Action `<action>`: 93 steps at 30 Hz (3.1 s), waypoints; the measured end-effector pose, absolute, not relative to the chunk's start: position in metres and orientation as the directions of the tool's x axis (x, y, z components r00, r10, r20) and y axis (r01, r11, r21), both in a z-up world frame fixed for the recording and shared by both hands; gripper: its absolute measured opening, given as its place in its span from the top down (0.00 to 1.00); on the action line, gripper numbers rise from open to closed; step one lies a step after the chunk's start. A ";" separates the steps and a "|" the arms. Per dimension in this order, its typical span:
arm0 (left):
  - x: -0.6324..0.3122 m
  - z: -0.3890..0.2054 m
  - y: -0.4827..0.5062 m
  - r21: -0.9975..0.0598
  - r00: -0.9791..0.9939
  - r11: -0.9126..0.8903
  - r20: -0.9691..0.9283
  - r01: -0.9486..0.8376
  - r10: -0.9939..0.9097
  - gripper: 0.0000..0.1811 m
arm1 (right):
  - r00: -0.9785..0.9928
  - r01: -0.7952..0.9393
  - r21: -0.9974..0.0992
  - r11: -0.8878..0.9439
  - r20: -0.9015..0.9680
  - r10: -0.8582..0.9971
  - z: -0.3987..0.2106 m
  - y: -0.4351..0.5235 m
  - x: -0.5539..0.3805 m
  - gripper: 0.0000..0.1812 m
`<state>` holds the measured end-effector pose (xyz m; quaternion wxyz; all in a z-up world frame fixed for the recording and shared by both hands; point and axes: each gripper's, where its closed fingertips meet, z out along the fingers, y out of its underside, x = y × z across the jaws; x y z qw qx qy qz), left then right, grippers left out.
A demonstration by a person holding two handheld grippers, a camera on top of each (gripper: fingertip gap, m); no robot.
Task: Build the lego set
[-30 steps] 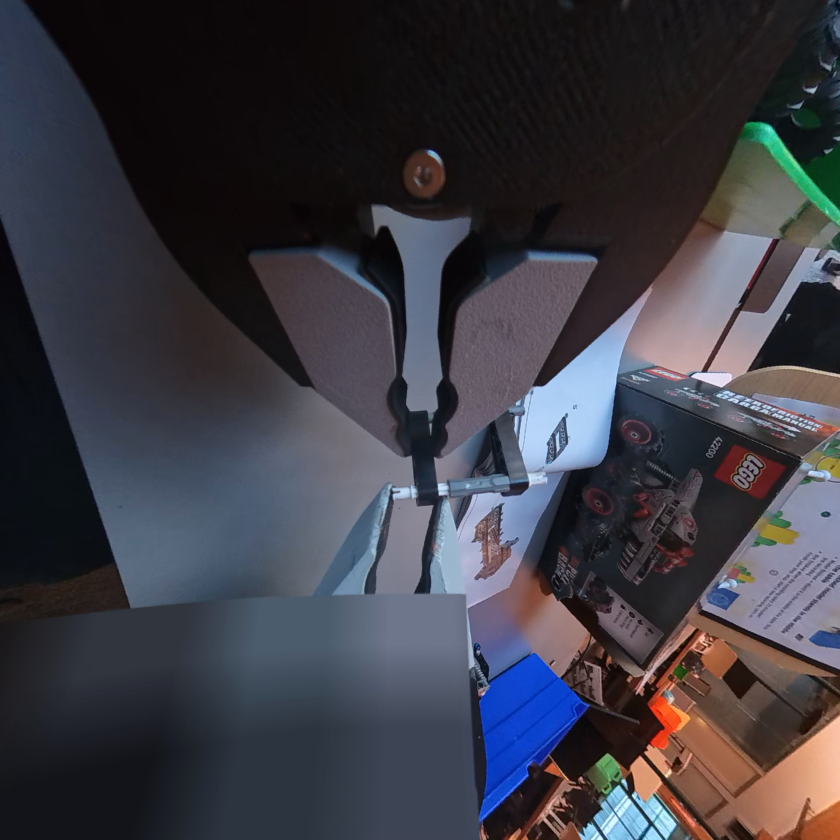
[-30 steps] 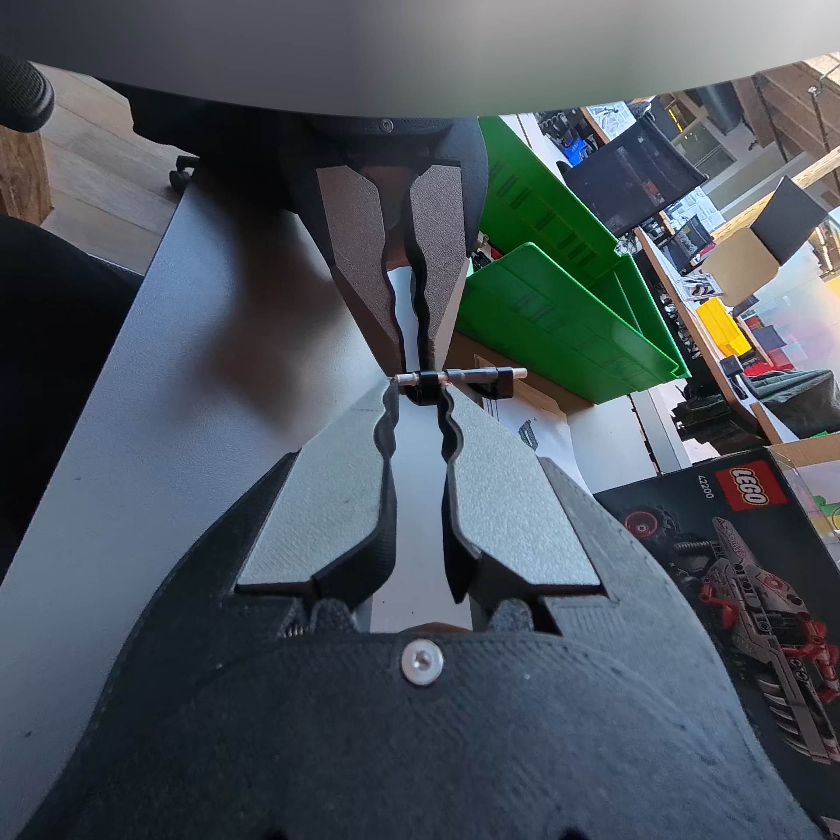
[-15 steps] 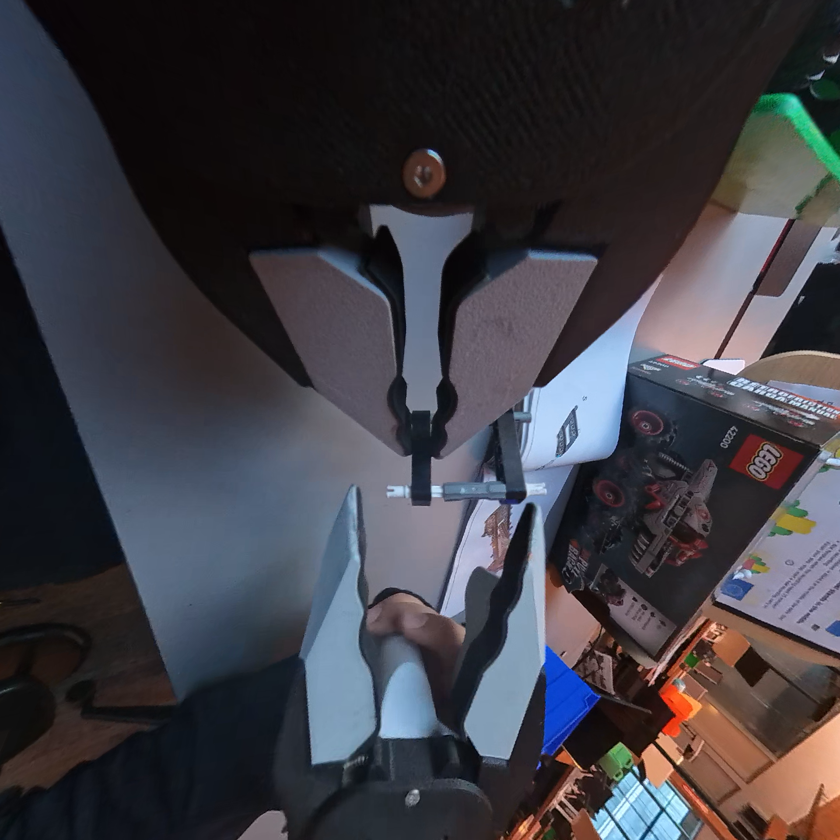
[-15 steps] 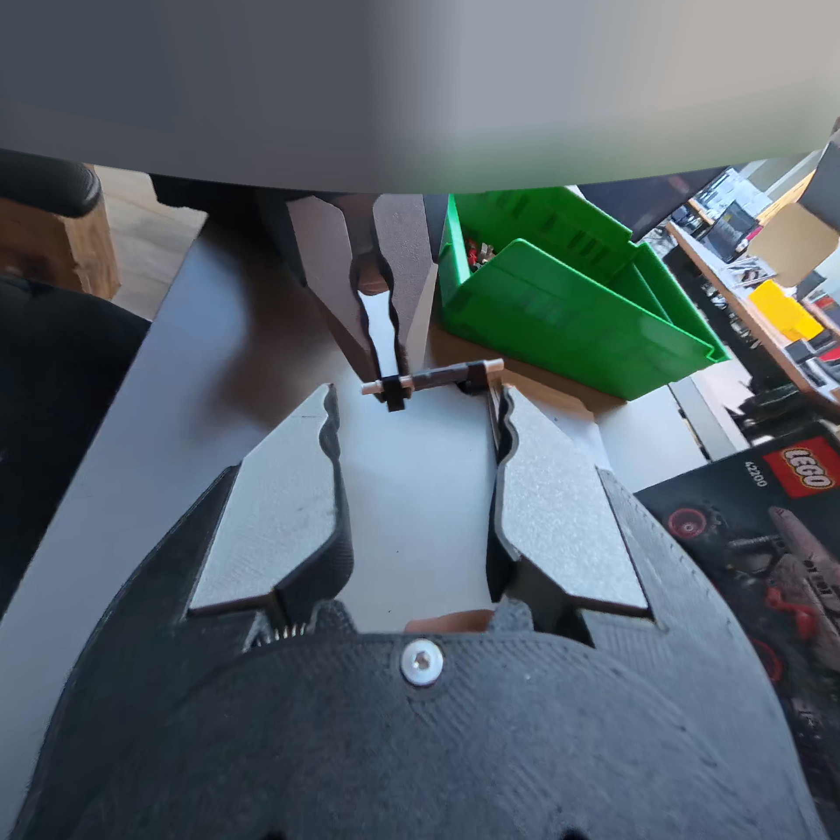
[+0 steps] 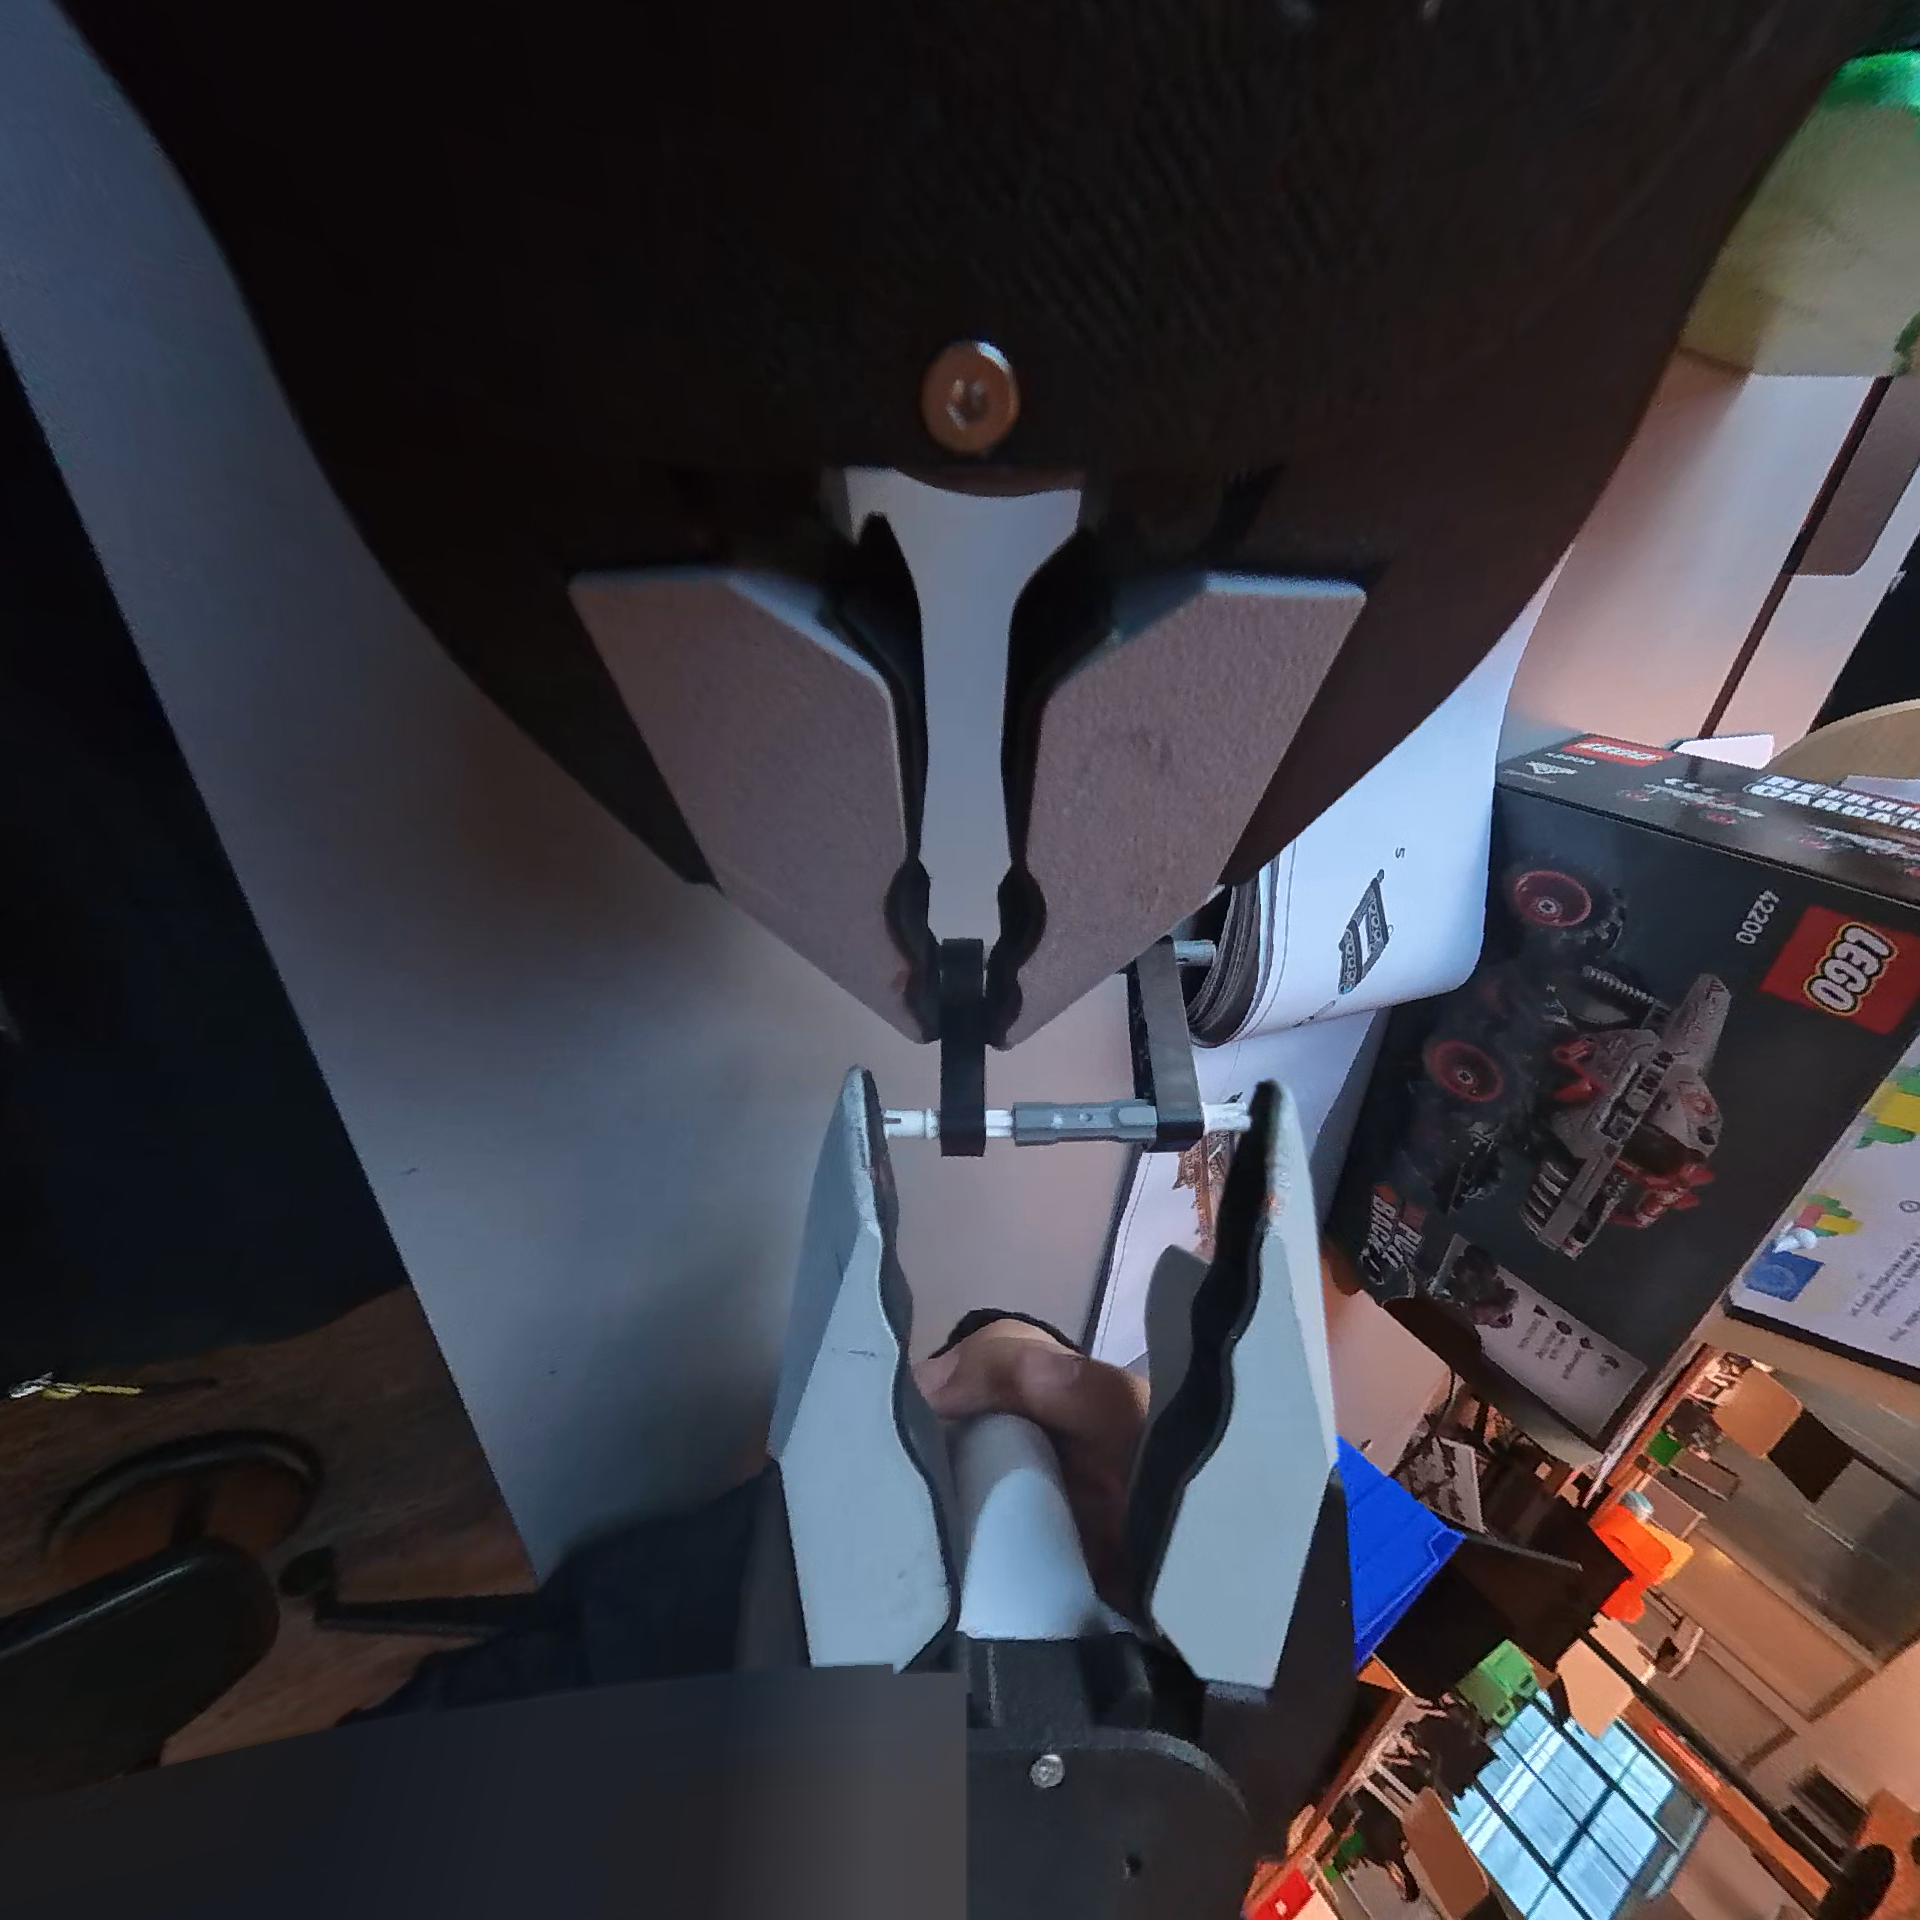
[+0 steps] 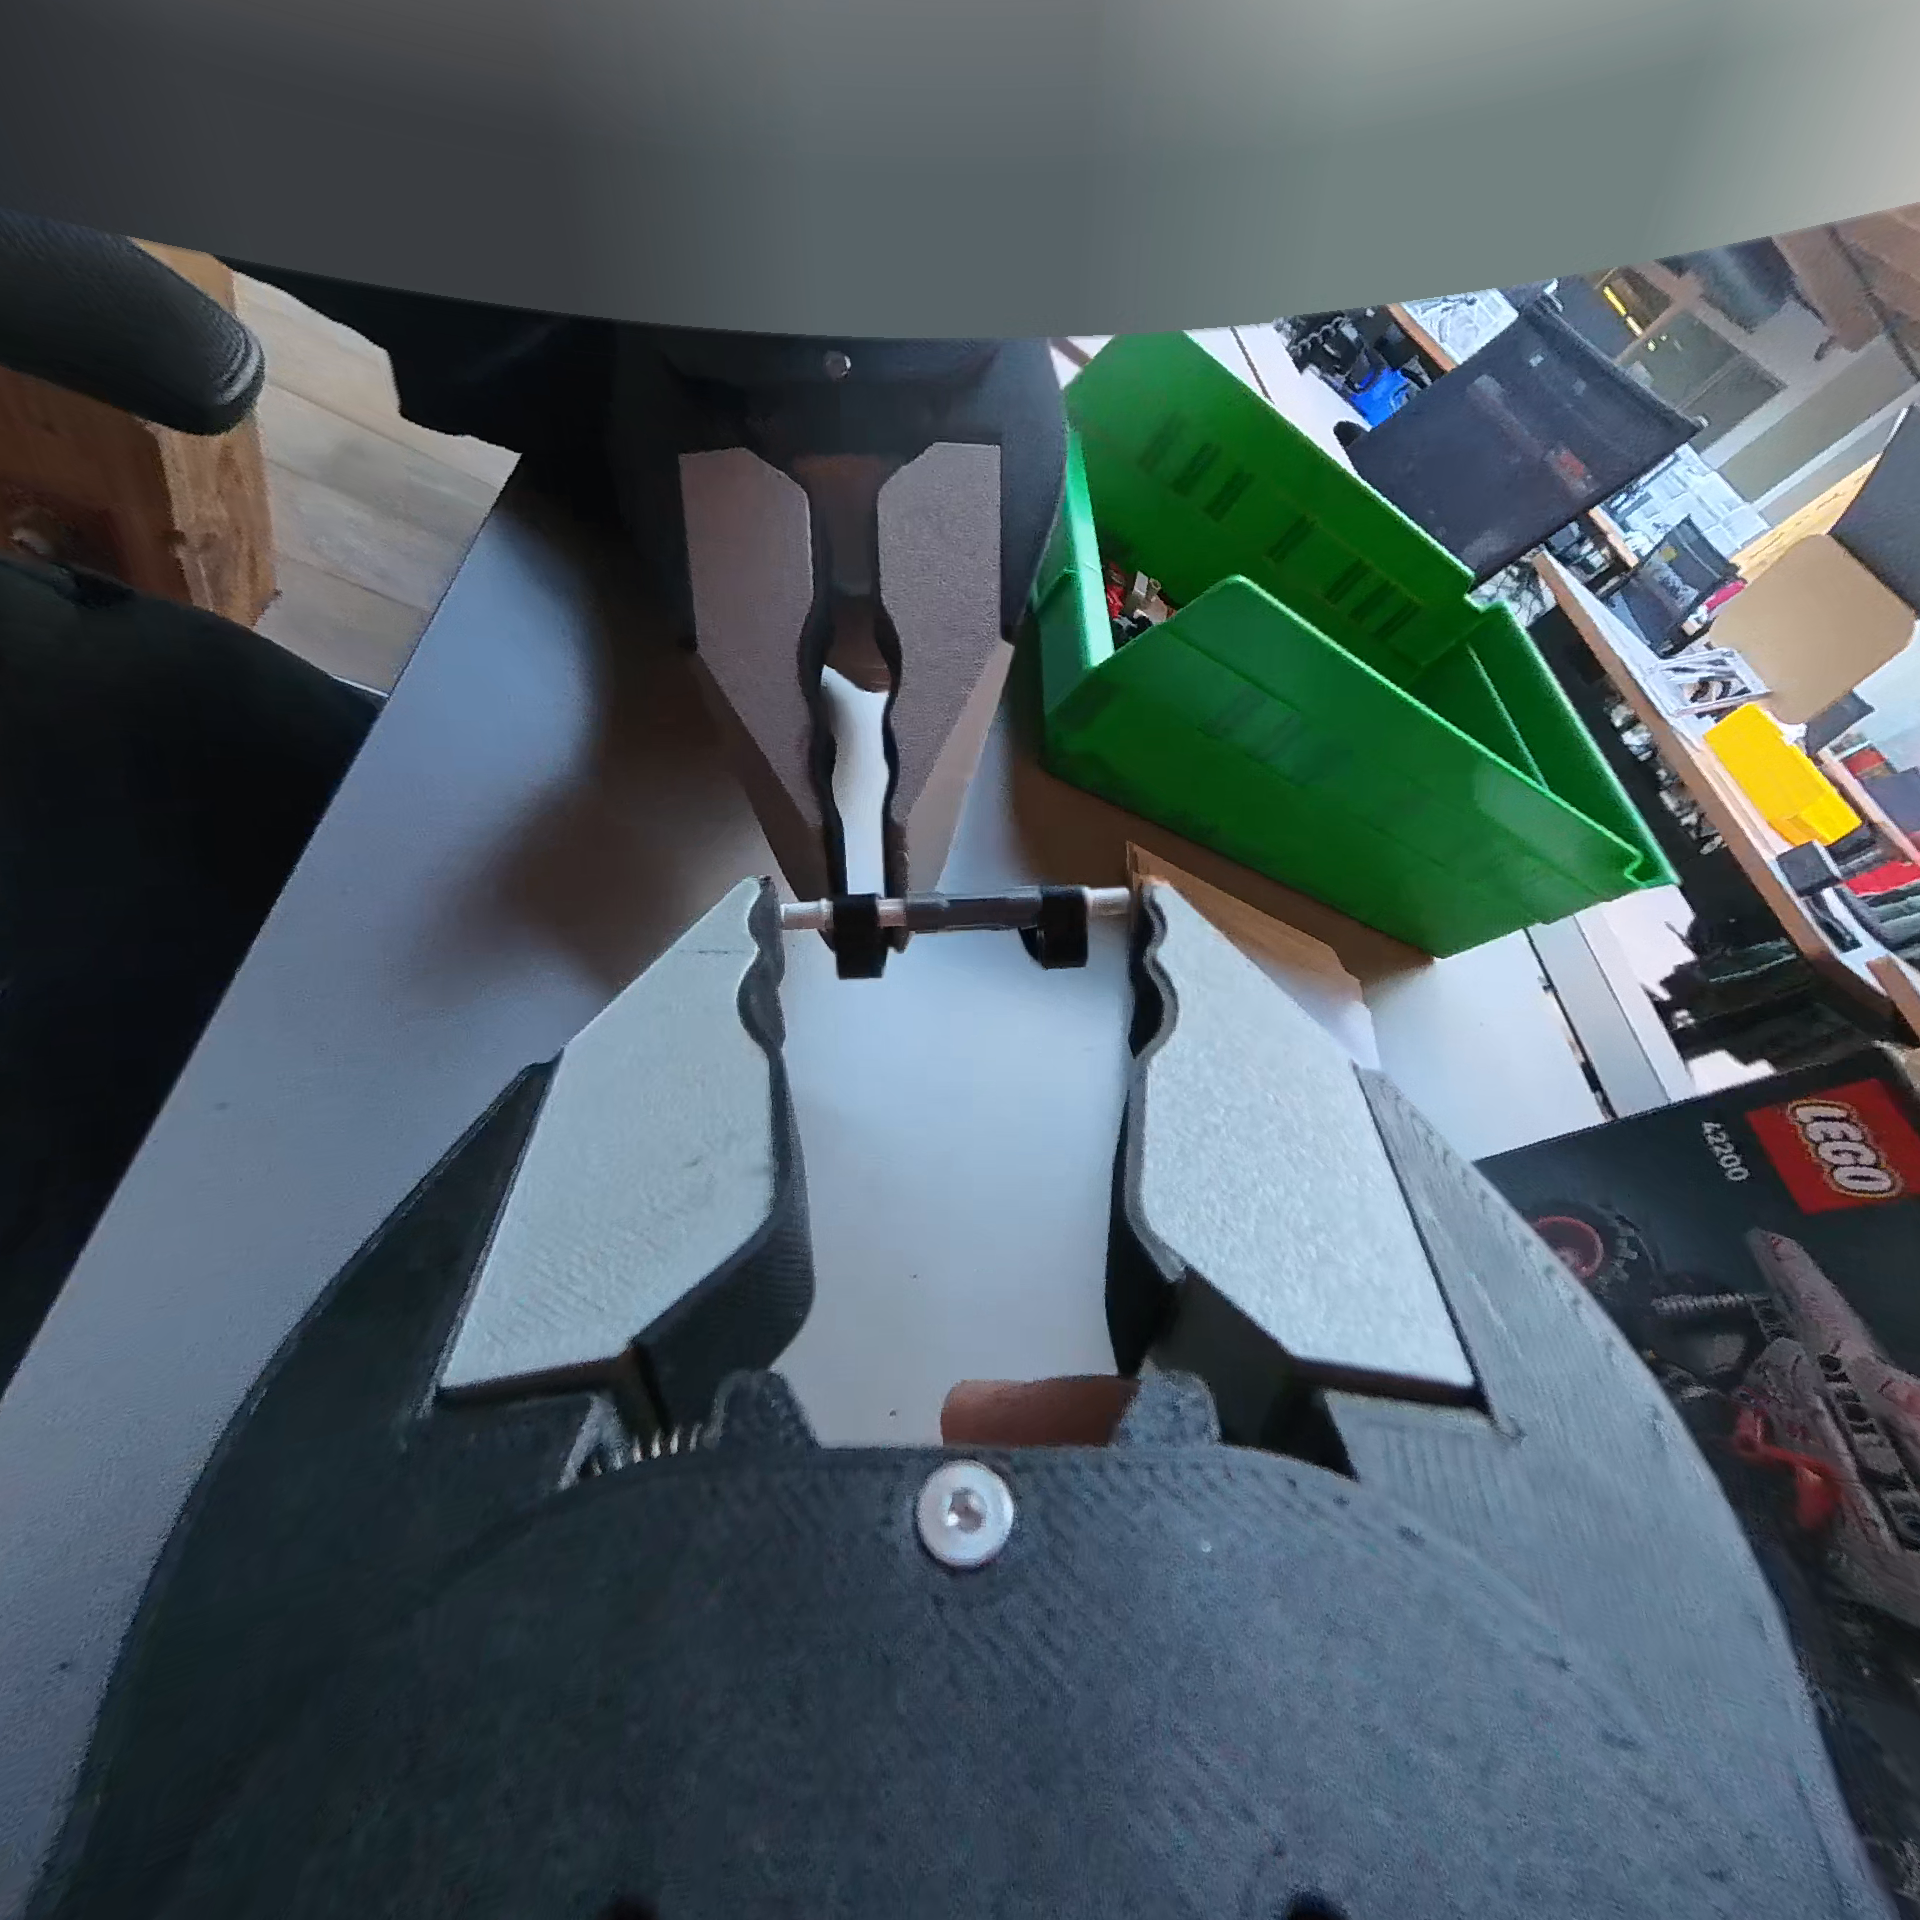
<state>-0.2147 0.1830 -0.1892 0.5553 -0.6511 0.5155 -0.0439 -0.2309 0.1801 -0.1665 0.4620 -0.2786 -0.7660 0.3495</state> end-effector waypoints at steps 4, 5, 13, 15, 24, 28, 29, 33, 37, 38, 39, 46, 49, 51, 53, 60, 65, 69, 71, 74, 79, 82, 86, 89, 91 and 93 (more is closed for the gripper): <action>-0.214 -0.190 0.182 -0.771 0.462 0.148 -0.511 -0.620 -0.725 0.97 | -0.418 0.100 -0.780 0.618 0.531 0.737 -0.167 0.177 -0.231 0.65; -0.214 -0.190 0.182 -0.772 0.462 0.148 -0.509 -0.618 -0.727 0.97 | -0.419 0.100 -0.781 0.616 0.529 0.738 -0.167 0.177 -0.231 0.65; -0.212 -0.188 0.181 -0.777 0.459 0.153 -0.505 -0.610 -0.731 0.98 | -0.418 0.095 -0.784 0.613 0.527 0.739 -0.165 0.177 -0.231 0.63; -0.212 -0.188 0.180 -0.779 0.460 0.153 -0.503 -0.608 -0.732 0.97 | -0.423 0.093 -0.785 0.612 0.525 0.738 -0.165 0.176 -0.230 0.65; -0.212 -0.183 0.179 -0.799 0.474 0.154 -0.486 -0.581 -0.734 0.97 | -0.410 0.098 -0.797 0.595 0.513 0.754 -0.160 0.177 -0.231 0.65; -0.212 -0.183 0.179 -0.794 0.471 0.155 -0.492 -0.587 -0.732 0.97 | -0.415 0.110 -0.803 0.585 0.498 0.762 -0.161 0.177 -0.231 0.66; -0.212 -0.183 0.179 -0.793 0.470 0.156 -0.492 -0.588 -0.732 0.97 | -0.414 0.111 -0.801 0.588 0.501 0.760 -0.161 0.176 -0.231 0.66; -0.212 -0.182 0.178 -0.794 0.471 0.157 -0.493 -0.587 -0.731 0.97 | -0.408 0.116 -0.796 0.594 0.508 0.759 -0.160 0.176 -0.231 0.67; -0.211 -0.183 0.178 -0.796 0.471 0.151 -0.486 -0.586 -0.736 0.97 | -0.408 0.131 -0.788 0.601 0.510 0.757 -0.162 0.176 -0.230 0.68; -0.211 -0.184 0.177 -0.795 0.469 0.148 -0.484 -0.588 -0.739 0.97 | -0.411 0.136 -0.786 0.603 0.510 0.756 -0.163 0.175 -0.230 0.68; -0.210 -0.185 0.177 -0.795 0.463 0.147 -0.481 -0.589 -0.744 0.97 | -0.419 0.139 -0.786 0.602 0.504 0.755 -0.164 0.174 -0.229 0.68; -0.209 -0.182 0.176 -0.802 0.468 0.159 -0.482 -0.575 -0.741 0.97 | -0.440 0.108 -0.833 0.543 0.450 0.777 -0.160 0.173 -0.230 0.68; -0.208 -0.183 0.177 -0.794 0.463 0.175 -0.501 -0.583 -0.731 0.97 | -0.453 0.089 -0.849 0.520 0.431 0.781 -0.159 0.174 -0.229 0.67; -0.208 -0.178 0.179 -0.801 0.476 0.200 -0.514 -0.564 -0.714 0.97 | -0.446 0.083 -0.863 0.498 0.414 0.793 -0.156 0.174 -0.229 0.59; -0.206 -0.171 0.177 -0.814 0.476 0.236 -0.517 -0.531 -0.711 0.97 | -0.445 0.079 -0.881 0.466 0.387 0.808 -0.153 0.176 -0.229 0.54; -0.201 -0.120 0.157 -0.925 0.489 0.354 -0.375 -0.139 -0.788 0.97 | -0.421 0.063 -0.916 0.396 0.335 0.843 -0.142 0.171 -0.237 0.49; -0.204 -0.103 0.141 -0.925 0.422 0.376 -0.316 0.064 -0.850 0.97 | -0.304 -0.020 -0.837 0.547 0.526 0.794 -0.124 0.160 -0.238 0.63; -0.204 -0.096 0.127 -0.922 0.333 0.345 -0.275 0.173 -0.902 0.98 | -0.256 -0.051 -0.794 0.606 0.597 0.760 -0.114 0.148 -0.240 0.63; -0.203 -0.094 0.121 -0.917 0.308 0.352 -0.285 0.188 -0.908 0.97 | -0.249 -0.100 -0.795 0.598 0.602 0.759 -0.106 0.138 -0.238 0.65; -0.201 -0.090 0.113 -0.906 0.284 0.376 -0.315 0.196 -0.906 0.97 | -0.250 -0.118 -0.815 0.568 0.578 0.777 -0.101 0.131 -0.240 0.66; -0.199 -0.085 0.104 -0.886 0.277 0.420 -0.361 0.195 -0.891 0.97 | -0.222 -0.123 -0.801 0.585 0.597 0.771 -0.100 0.128 -0.240 0.68; -0.196 -0.087 0.104 -0.889 0.267 0.420 -0.366 0.184 -0.892 0.97 | -0.229 -0.125 -0.803 0.583 0.595 0.770 -0.101 0.128 -0.237 0.69; -0.197 -0.087 0.102 -0.887 0.259 0.422 -0.370 0.187 -0.892 0.97 | -0.214 -0.135 -0.796 0.591 0.605 0.767 -0.099 0.127 -0.237 0.71; -0.198 -0.086 0.102 -0.885 0.263 0.429 -0.376 0.182 -0.889 0.98 | -0.213 -0.138 -0.796 0.590 0.605 0.767 -0.099 0.127 -0.237 0.72; -0.198 -0.086 0.102 -0.882 0.267 0.436 -0.383 0.180 -0.884 0.97 | -0.224 -0.145 -0.803 0.579 0.596 0.771 -0.099 0.125 -0.237 0.70; -0.198 -0.085 0.102 -0.879 0.273 0.444 -0.390 0.177 -0.880 0.97 | -0.221 -0.150 -0.808 0.570 0.589 0.777 -0.098 0.124 -0.238 0.68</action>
